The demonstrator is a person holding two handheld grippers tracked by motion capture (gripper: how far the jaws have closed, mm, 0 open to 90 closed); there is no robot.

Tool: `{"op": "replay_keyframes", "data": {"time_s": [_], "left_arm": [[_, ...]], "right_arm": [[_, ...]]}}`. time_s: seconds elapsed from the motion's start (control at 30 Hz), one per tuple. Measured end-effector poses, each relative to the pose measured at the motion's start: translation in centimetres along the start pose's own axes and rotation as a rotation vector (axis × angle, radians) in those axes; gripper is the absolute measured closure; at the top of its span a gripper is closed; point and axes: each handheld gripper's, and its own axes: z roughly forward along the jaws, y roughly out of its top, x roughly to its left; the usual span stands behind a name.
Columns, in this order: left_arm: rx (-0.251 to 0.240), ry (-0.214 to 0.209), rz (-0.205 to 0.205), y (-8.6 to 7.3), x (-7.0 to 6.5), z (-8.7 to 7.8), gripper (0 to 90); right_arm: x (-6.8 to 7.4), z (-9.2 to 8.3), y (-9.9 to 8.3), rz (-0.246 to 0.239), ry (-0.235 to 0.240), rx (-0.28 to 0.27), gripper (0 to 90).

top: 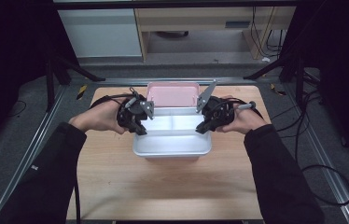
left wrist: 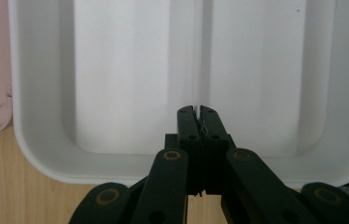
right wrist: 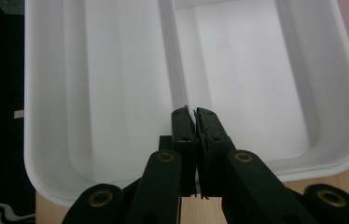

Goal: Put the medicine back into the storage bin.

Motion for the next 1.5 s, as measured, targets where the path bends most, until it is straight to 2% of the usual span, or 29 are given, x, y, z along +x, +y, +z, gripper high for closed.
{"op": "replay_keyframes", "data": {"time_s": [0.2, 0.4, 0.53, 0.63, 0.73, 0.87, 0.97, 1.07, 1.1, 1.2, 1.3, 1.5], "left_arm": [[0.016, -0.008, 0.009, -0.5, 3.2, 1.1, 88.9], [-0.004, -0.010, -0.006, -1.0, 5.8, 2.3, 88.2], [0.031, -0.009, 0.000, -0.8, 6.6, 3.9, 88.1], [0.034, -0.014, -0.004, -1.0, 6.9, 4.6, 88.1], [0.030, -0.016, -0.021, -1.2, 7.1, 5.0, 88.2], [0.030, -0.029, -0.021, -1.2, 7.1, 5.7, 88.1], [0.030, -0.020, -0.011, -1.3, 6.9, 6.1, 87.9], [0.018, -0.036, -0.031, -1.6, 6.7, 6.7, 87.7], [0.014, -0.027, -0.027, -1.7, 6.5, 7.0, 87.8], [-0.025, -0.031, -0.044, -2.3, 6.2, 7.3, 87.4], [-0.051, -0.031, -0.045, -2.6, 5.8, 7.4, 87.4], [-0.031, -0.026, -0.038, -2.3, 4.8, 7.4, 87.2]], "right_arm": [[-2.5, 1.6, 0.4, 0.010, -0.021, 0.012, 87.3], [-4.6, 2.8, 0.1, 0.029, -0.030, 0.004, 87.1], [-5.6, 3.9, -0.2, 0.042, -0.036, 0.026, 87.1], [-5.7, 4.8, -0.3, 0.034, -0.041, 0.042, 87.3], [-6.2, 5.2, -0.4, 0.043, -0.040, 0.044, 86.7], [-6.4, 6.0, -0.7, 0.042, -0.031, 0.060, 86.6], [-6.2, 6.1, -1.1, 0.040, -0.043, 0.050, 86.3], [-5.8, 6.5, -1.4, 0.036, -0.040, 0.054, 86.3], [-5.7, 6.8, -1.5, 0.031, -0.043, 0.056, 86.1], [-5.2, 7.4, -1.6, 0.013, -0.074, 0.070, 84.8], [-4.9, 7.6, -2.2, 0.027, -0.079, 0.029, 84.1], [-4.3, 7.5, -2.3, 0.026, -0.065, 0.029, 84.1]]}}
